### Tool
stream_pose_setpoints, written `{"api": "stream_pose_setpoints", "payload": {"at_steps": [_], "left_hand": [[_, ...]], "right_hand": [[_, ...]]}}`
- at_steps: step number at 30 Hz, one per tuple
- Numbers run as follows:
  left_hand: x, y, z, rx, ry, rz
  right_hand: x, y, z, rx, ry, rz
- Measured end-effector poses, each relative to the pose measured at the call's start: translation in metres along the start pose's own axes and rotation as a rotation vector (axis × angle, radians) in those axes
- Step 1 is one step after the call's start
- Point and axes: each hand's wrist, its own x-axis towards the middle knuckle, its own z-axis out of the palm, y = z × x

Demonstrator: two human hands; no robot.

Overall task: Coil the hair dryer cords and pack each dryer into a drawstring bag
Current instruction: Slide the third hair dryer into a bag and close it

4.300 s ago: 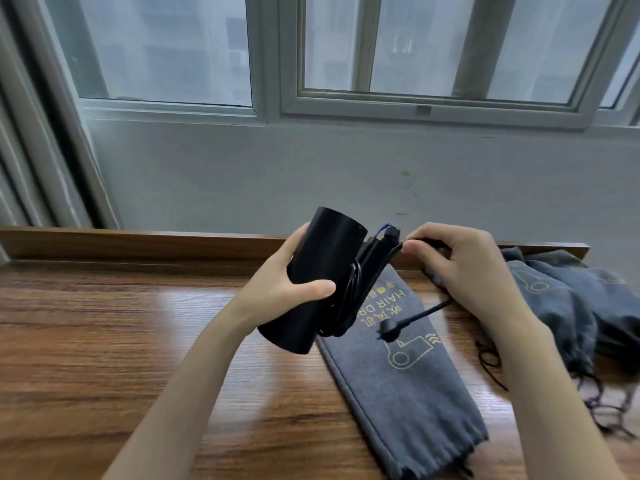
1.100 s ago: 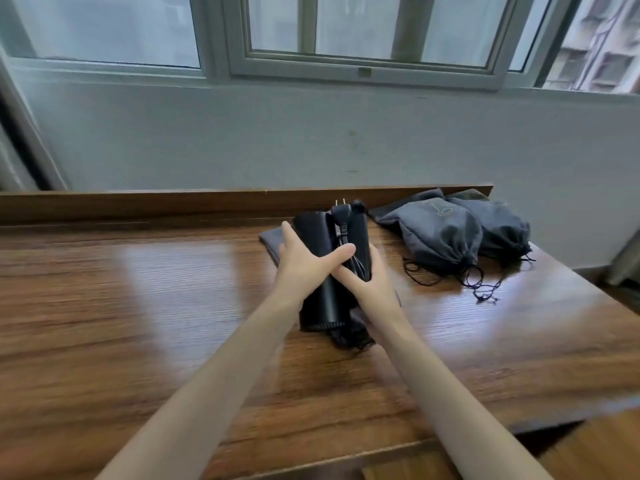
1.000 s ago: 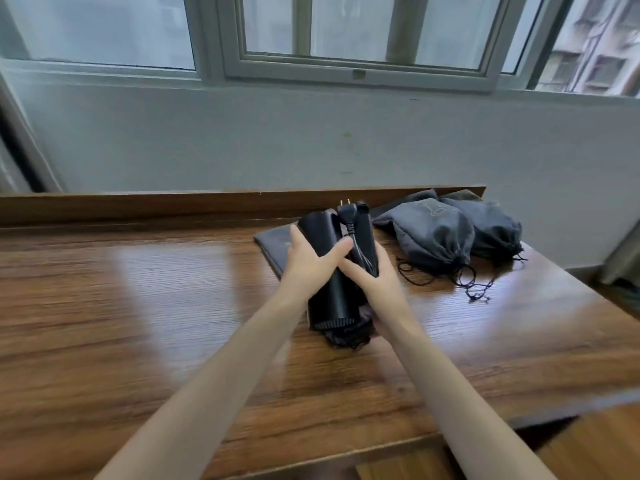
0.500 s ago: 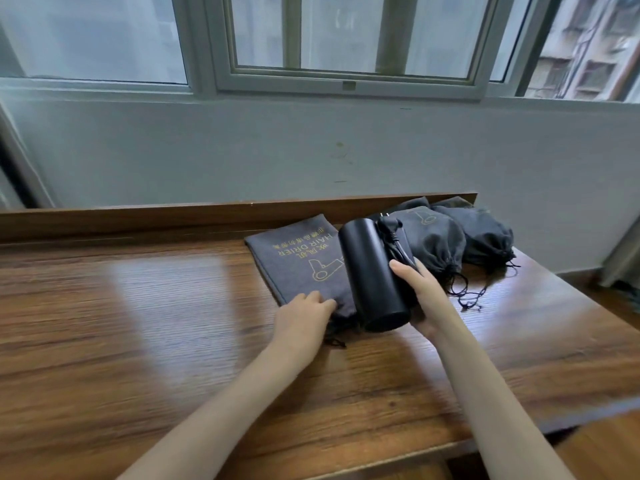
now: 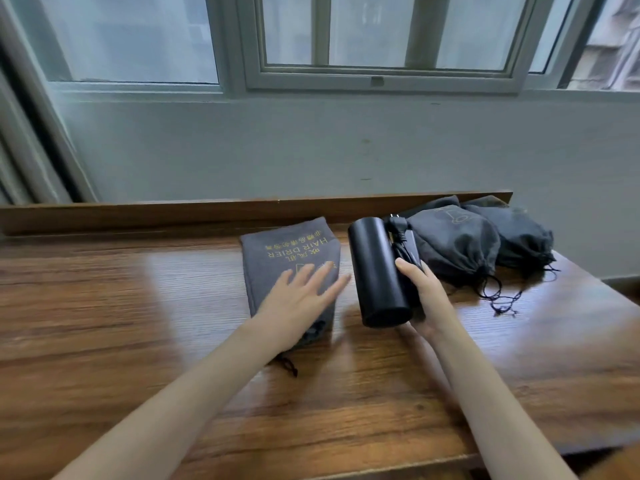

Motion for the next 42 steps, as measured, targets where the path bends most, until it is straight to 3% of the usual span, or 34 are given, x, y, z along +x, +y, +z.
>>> {"api": "stream_pose_setpoints", "payload": {"at_steps": [2,3,8,12,16,21,23,26,28,31,36,39,42], "left_hand": [[0.009,0.005,0.004,-0.011,0.048,0.228],[0.013,0.005,0.004,-0.023,0.055,0.255],[0.022,-0.012,0.003,-0.16,0.157,0.068],[0.025,-0.033,-0.008,-0.636,0.365,-0.192],[0.026,-0.032,-0.001,-0.779,0.335,-0.285],[0.026,-0.028,0.009,-1.267,0.365,-0.437],[0.021,-0.028,0.011,-1.114,0.345,-0.365],[0.013,-0.022,0.024,-0.313,0.345,-0.099],[0.014,-0.016,0.028,-0.037,0.225,0.046],[0.024,-0.012,0.025,-0.088,0.084,0.12],[0.034,-0.009,0.009,-0.019,0.051,0.163],[0.046,-0.015,-0.007,-0.047,0.305,0.075],[0.069,-0.009,-0.019,-0.48,0.474,-0.286]], "right_hand": [[-0.002,0.0,-0.002,0.022,-0.007,-0.008],[-0.002,0.0,-0.002,0.032,-0.007,-0.009],[-0.004,-0.002,-0.007,0.033,0.01,0.001],[-0.005,-0.005,-0.007,0.037,-0.026,0.018],[-0.006,-0.003,-0.006,0.04,-0.055,0.023],[-0.007,-0.002,-0.01,0.048,-0.073,0.035],[-0.008,-0.002,-0.01,0.037,-0.074,0.04],[-0.009,-0.003,-0.008,0.009,-0.079,0.042],[-0.011,-0.003,-0.006,-0.01,-0.092,0.035],[-0.013,-0.004,-0.005,-0.011,-0.091,0.034],[-0.013,-0.005,-0.009,0.009,-0.077,0.038],[-0.013,-0.008,-0.013,0.01,-0.095,0.014],[-0.015,-0.013,-0.017,0.035,-0.1,-0.026]]}}
